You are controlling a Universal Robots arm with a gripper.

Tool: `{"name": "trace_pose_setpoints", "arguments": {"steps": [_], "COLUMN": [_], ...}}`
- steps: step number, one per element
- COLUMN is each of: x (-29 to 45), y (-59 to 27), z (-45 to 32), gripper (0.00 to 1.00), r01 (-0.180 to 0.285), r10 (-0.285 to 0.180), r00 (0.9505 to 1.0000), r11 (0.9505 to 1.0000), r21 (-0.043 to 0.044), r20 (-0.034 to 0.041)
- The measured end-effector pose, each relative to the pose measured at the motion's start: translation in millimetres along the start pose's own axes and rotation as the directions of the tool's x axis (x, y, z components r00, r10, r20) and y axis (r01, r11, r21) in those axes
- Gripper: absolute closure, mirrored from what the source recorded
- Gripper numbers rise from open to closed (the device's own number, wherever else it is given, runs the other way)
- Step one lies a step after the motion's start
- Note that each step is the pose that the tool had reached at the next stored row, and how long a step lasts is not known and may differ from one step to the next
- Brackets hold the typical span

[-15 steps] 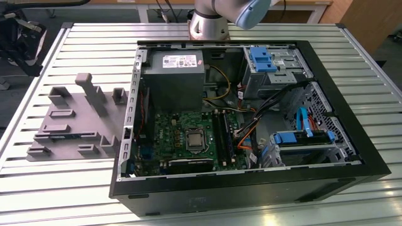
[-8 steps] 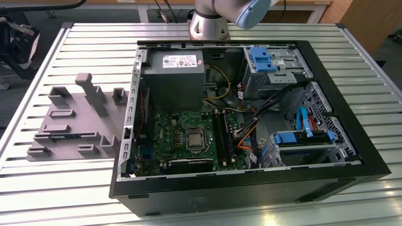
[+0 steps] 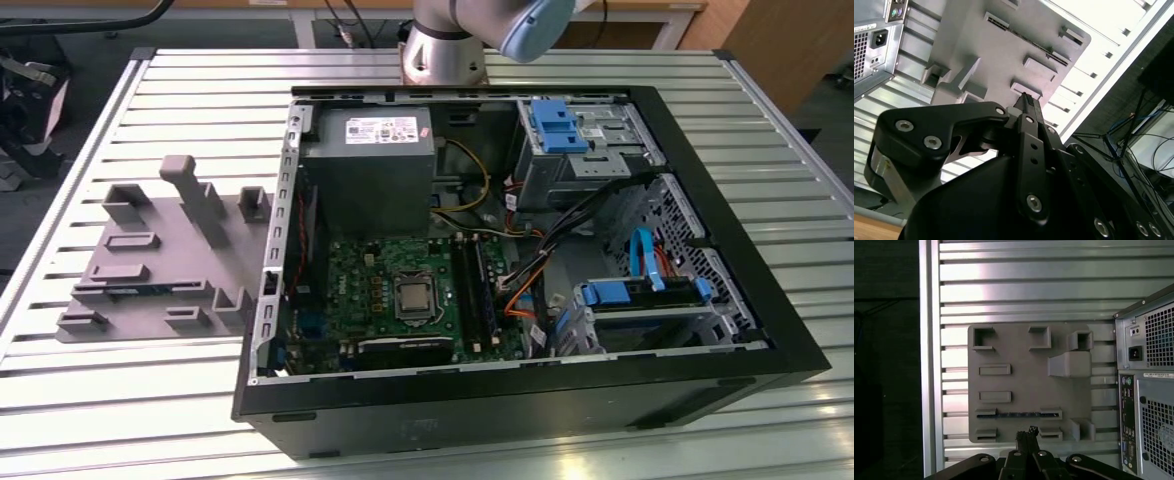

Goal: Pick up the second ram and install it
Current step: 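Reach for the second ram, then pick up the second ram and move it above second insertion slot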

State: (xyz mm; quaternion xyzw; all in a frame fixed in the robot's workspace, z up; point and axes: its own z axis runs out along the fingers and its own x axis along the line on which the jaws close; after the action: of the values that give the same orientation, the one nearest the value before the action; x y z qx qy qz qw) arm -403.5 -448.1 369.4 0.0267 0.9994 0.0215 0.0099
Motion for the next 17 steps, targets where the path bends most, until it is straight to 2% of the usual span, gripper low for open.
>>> {"name": "trace_pose_setpoints", "arguments": {"steps": [14, 17], "x": [1.1, 1.2], "y": [0.0, 0.0], "z": [0.0, 0.0], "gripper": [0.89, 0.89], "r01": [0.001, 0.033], "r10": [-0.001, -0.033], "r00": [1.0000, 0.9995], "r11": [1.0000, 0.9995], "r21": [-0.0001, -0.0006], "r20": [0.0001, -0.0014]}}
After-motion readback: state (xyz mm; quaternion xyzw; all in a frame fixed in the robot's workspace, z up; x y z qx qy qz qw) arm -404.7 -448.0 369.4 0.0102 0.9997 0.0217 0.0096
